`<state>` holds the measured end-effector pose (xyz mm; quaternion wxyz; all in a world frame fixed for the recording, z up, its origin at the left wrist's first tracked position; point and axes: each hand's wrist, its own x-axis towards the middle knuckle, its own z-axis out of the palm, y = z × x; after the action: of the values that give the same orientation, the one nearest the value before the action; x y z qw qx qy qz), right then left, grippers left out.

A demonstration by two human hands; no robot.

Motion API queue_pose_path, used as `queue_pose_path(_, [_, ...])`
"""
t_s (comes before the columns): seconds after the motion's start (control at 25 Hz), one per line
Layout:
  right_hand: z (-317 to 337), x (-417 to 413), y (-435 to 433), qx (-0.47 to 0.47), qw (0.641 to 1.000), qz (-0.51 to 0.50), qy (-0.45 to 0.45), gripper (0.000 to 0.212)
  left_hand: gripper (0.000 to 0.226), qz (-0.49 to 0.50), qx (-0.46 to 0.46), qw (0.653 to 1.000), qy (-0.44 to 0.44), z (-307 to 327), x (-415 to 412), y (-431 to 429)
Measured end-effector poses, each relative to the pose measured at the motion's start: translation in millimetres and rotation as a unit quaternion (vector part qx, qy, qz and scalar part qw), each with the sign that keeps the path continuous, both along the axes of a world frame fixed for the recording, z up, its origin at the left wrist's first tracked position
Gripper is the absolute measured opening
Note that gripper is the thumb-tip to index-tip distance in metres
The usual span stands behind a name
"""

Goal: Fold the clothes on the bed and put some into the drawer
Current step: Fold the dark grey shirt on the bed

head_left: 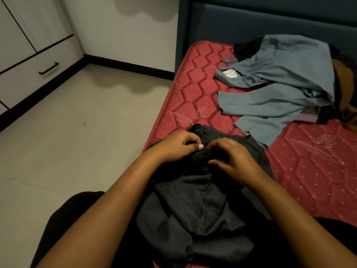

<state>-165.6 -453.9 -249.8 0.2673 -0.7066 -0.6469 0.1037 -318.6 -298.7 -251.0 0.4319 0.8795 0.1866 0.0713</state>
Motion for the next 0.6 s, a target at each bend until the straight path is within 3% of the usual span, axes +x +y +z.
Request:
queue_pose_path(0.12, [6, 1, -3, 0.054, 0.997, -0.022, 0.052, 0.048, 0.026, 0.033, -0.112, 0.993, -0.028, 1, 0, -4])
queue_pose_path(0.24, [6, 0, -4, 0.035, 0.998, 0.032, -0.041, 0.028, 0.03, 0.032, -0.242, 0.968, -0.049, 5, 2, -14])
queue_pose_path(0.36, [4, 0, -5, 0.006, 0.998, 0.042, -0.05, 0.03, 0.028, 0.056, -0.326, 0.942, -0.058, 5, 3, -17])
queue_pose_path(0.6, [7, 1, -4, 0.026, 0.999, 0.031, 0.036, 0.013, 0.028, 0.088, -0.35, 0.932, -0.028, 7, 3, -18])
